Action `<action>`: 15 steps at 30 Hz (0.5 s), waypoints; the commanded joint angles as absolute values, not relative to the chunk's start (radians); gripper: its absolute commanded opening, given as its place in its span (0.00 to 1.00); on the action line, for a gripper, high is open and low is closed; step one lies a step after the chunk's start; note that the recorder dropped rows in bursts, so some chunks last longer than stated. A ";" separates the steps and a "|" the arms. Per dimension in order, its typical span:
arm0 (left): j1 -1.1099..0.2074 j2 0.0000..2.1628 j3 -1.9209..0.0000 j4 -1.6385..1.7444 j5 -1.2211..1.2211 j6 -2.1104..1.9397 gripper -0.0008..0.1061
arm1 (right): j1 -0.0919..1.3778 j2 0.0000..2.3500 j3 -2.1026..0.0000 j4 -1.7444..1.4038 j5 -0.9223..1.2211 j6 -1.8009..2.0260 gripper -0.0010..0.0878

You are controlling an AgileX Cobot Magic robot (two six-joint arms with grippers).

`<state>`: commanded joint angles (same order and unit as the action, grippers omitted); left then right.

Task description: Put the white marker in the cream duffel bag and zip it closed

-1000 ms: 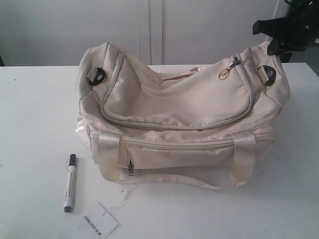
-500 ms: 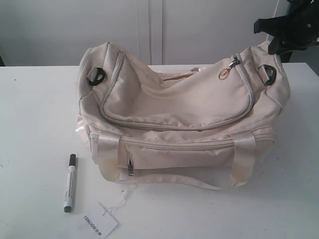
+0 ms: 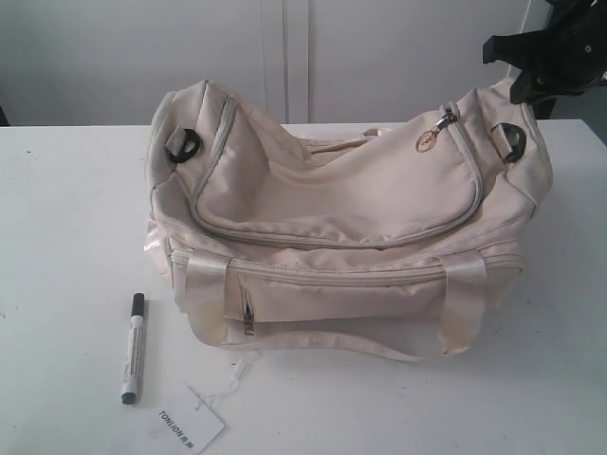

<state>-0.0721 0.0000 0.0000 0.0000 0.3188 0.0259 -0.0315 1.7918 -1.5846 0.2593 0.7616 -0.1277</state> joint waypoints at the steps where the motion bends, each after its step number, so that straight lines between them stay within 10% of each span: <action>1: -0.072 0.000 0.000 0.000 0.309 0.026 0.01 | -0.032 1.792 -1.585 0.259 0.762 -0.128 0.01; 15: -0.072 0.000 0.000 0.000 0.055 0.021 0.01 | -0.032 1.792 -1.585 0.259 0.762 -0.128 0.01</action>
<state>-0.0721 0.0000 0.0000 0.0000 0.0551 0.0207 -0.0315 1.7918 -1.5846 0.2593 0.7616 -0.1277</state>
